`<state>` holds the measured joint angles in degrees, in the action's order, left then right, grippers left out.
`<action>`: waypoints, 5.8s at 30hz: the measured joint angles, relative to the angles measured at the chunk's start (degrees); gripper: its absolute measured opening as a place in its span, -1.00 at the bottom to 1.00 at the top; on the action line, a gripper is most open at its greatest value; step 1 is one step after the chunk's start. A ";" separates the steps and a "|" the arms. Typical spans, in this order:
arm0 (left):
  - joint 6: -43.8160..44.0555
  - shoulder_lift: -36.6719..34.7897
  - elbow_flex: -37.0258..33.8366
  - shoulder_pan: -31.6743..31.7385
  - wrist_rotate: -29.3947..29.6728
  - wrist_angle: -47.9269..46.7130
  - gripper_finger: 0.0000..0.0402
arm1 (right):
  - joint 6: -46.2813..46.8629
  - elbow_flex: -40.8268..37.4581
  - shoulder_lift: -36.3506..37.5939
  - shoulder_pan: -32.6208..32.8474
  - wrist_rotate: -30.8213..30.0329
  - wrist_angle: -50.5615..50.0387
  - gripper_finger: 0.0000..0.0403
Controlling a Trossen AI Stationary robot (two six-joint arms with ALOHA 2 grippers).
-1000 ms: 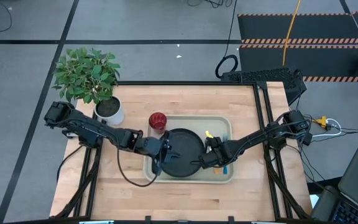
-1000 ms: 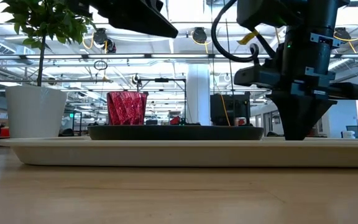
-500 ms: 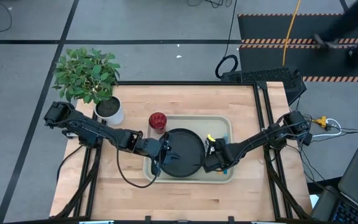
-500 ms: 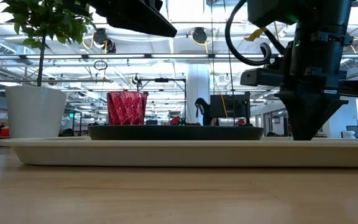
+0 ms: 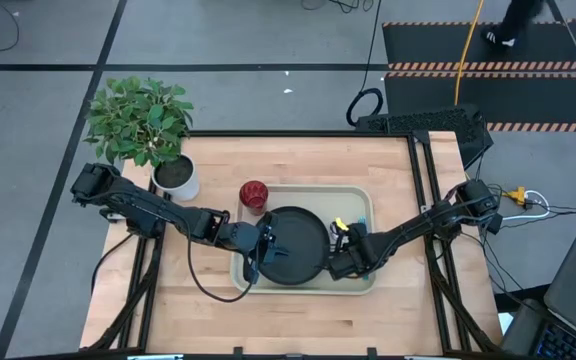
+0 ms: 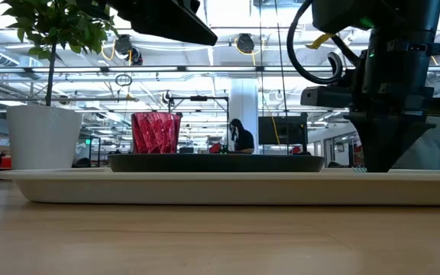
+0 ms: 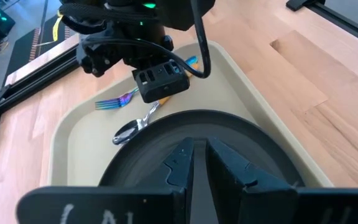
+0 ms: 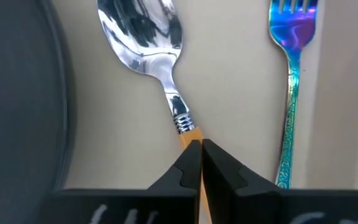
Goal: Pick and place plate/cup/fork/spoon on tray
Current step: Adjust the spoon position, then adjust the plate on the tray
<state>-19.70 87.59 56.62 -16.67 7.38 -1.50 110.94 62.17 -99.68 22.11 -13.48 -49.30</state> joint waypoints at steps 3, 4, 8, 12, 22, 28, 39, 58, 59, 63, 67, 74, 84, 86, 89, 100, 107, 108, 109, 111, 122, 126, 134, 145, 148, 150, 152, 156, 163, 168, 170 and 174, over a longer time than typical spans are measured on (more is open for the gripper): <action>0.00 0.00 -0.02 0.00 0.00 -0.02 -0.77 | 1.72 -0.04 -0.02 0.59 -0.32 -0.02 -1.00; 0.00 0.00 0.00 0.00 0.00 -0.01 -0.77 | 2.38 -0.04 -0.02 0.83 -0.77 -0.04 -1.00; 0.00 0.00 -0.02 0.00 0.00 -0.02 -0.77 | 4.79 -0.07 -0.07 1.68 -1.62 -0.51 -1.00; 0.02 0.00 -0.02 0.00 0.00 -0.02 -0.77 | 6.53 -0.07 -0.07 2.03 -2.69 -1.22 -1.00; 0.05 0.00 -0.02 0.00 0.00 -0.04 -0.77 | 4.96 0.40 -0.07 2.02 -6.21 -2.82 -1.00; 0.04 0.00 -0.02 0.00 0.00 -0.04 -0.77 | -3.37 3.19 0.08 0.13 -4.47 -5.26 -0.97; 0.02 0.01 -0.02 0.00 0.01 -0.23 -0.77 | -13.11 3.28 0.70 -3.06 -1.47 -4.13 -0.31; -0.12 0.02 -0.02 0.01 0.02 -0.33 -0.77 | -27.62 0.92 0.63 -5.18 1.83 0.53 -0.32; -0.13 0.02 -0.02 0.00 0.02 -0.33 -0.77 | -28.08 0.87 0.63 -5.18 1.82 0.54 -0.32; -0.15 0.02 -0.02 0.00 0.02 -0.33 -0.77 | -29.70 0.87 0.63 -5.18 2.10 0.61 -0.32; -0.17 0.02 -0.02 0.02 0.01 -0.33 -0.77 | -31.13 0.87 0.63 -5.18 4.56 0.56 -0.32; -0.20 0.01 -0.02 0.02 0.02 -0.33 -0.77 | -32.20 0.85 0.39 -5.20 4.72 0.38 -0.32; -0.22 0.02 -0.02 0.02 0.02 -0.46 -0.77 | -33.78 0.85 -2.34 -5.27 7.36 -0.07 -0.32; -0.22 0.02 -0.02 0.02 0.01 -0.45 -0.77 | -33.58 0.83 -2.31 -5.36 7.37 -0.07 -0.32; -0.22 0.02 -0.02 0.02 0.02 -0.45 -0.77 | -32.35 0.83 -2.21 -5.44 7.72 -0.37 -0.35; -0.11 0.02 -0.02 0.02 0.02 -0.47 -0.77 | -27.35 0.83 -2.20 -5.53 8.15 -0.46 -0.83; -0.07 0.02 -0.02 0.02 0.02 -0.46 -0.77 | -24.35 0.83 -2.16 -5.53 8.15 -0.42 -0.86; -0.07 0.02 -0.02 0.02 0.01 -0.46 -0.77 | -23.76 0.87 -2.16 -5.53 8.15 -0.49 -0.84; -0.07 0.02 -0.02 0.02 0.02 -0.46 -0.77 | -23.22 0.95 -2.18 -5.53 8.15 -0.69 -0.82; -0.07 0.02 -0.02 0.02 0.00 -0.46 -0.77 | -22.71 1.18 -2.25 -5.55 8.13 -0.92 -0.80; -0.04 0.02 -0.02 0.02 0.01 -0.48 -0.77 | -18.49 3.98 -2.32 -5.66 8.64 -5.03 -0.87; -0.04 0.02 -0.02 0.02 0.02 -0.50 -0.77 | -15.03 4.04 -2.32 -5.68 7.41 -5.84 -0.85; -0.02 0.02 -0.02 0.02 0.02 -0.54 -0.77 | -11.46 4.04 -2.29 -5.68 3.51 -5.53 -0.85; -0.19 0.02 -0.02 0.02 0.02 -1.49 -0.77 | -11.11 4.04 -2.27 -5.68 3.02 -4.13 -0.81; -0.25 0.02 -0.02 0.02 0.02 -1.49 -0.77 | -10.86 4.04 -2.26 -5.68 3.01 -4.12 -0.76; -0.26 0.02 -0.02 0.02 0.02 -1.49 -0.77 | -10.33 4.04 -2.26 -5.68 2.99 -4.14 -0.72; -0.28 0.02 -0.02 0.02 0.02 -1.49 -0.77 | -9.60 4.04 -2.25 -5.68 3.01 -4.13 -0.68; -0.31 0.02 -0.02 0.02 0.02 -1.49 -0.77 | -9.11 4.04 -2.25 -5.68 3.08 -4.13 -0.61; -0.50 0.02 -0.02 0.02 0.02 -1.53 -0.77 | -8.33 4.04 -2.23 -5.65 3.17 -3.82 -0.51; -0.50 0.02 -0.02 0.02 0.02 -1.55 -0.77 | -8.59 4.04 -2.21 -5.64 3.16 -3.73 -0.48; -0.48 0.02 -0.02 0.02 0.04 -1.57 -0.77 | -9.09 4.04 -2.21 -5.64 3.12 -4.08 -0.48; -0.48 0.02 -0.02 0.02 0.03 -1.57 -0.77 | -9.47 4.04 -2.21 -5.62 1.47 -6.08 -0.48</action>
<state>-20.18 87.61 56.60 -16.64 7.41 -3.07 101.47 66.22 -101.89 16.49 -12.00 -55.38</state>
